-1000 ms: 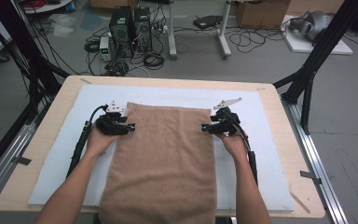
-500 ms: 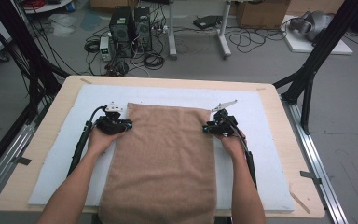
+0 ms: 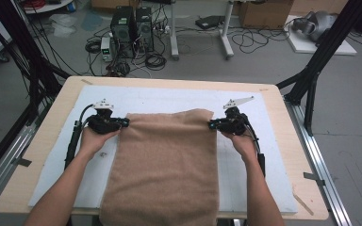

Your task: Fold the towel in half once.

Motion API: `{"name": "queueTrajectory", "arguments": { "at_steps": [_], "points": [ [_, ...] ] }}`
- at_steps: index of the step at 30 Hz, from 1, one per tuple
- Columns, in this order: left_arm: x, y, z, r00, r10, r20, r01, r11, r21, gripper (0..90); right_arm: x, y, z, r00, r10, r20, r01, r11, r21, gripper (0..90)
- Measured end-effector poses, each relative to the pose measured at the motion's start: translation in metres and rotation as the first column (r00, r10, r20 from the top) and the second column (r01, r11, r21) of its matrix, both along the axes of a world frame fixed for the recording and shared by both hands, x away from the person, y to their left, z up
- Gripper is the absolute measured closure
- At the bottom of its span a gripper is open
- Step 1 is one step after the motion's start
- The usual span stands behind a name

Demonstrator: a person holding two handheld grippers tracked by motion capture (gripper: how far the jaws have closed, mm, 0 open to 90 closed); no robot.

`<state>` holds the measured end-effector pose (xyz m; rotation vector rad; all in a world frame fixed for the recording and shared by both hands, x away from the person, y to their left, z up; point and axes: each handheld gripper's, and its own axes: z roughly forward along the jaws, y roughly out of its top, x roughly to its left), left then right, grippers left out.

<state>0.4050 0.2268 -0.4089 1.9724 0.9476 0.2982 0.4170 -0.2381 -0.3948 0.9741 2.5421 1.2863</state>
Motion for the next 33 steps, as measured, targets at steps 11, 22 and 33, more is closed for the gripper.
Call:
{"name": "queueTrajectory", "arguments": {
  "at_steps": [11,22,33],
  "points": [
    [-0.074,0.011,0.014,0.9893,-0.116,0.088,0.112,0.9927,0.044,85.5,-0.062,-0.004,0.018,0.99,0.14,0.017,-0.14,0.99,0.034,82.6],
    [-0.134,0.019,-0.017,0.9855,-0.166,0.038,0.163,0.9852,0.052,71.5,-0.122,-0.005,-0.033,0.9889,0.14,-0.051,-0.14,0.99,0.003,71.3],
    [-0.087,0.02,-0.009,0.999,-0.037,0.027,0.035,0.9971,0.067,53.6,-0.089,0.0,-0.011,0.996,0.089,0.005,-0.089,0.996,-0.006,52.5]
  ]
}}
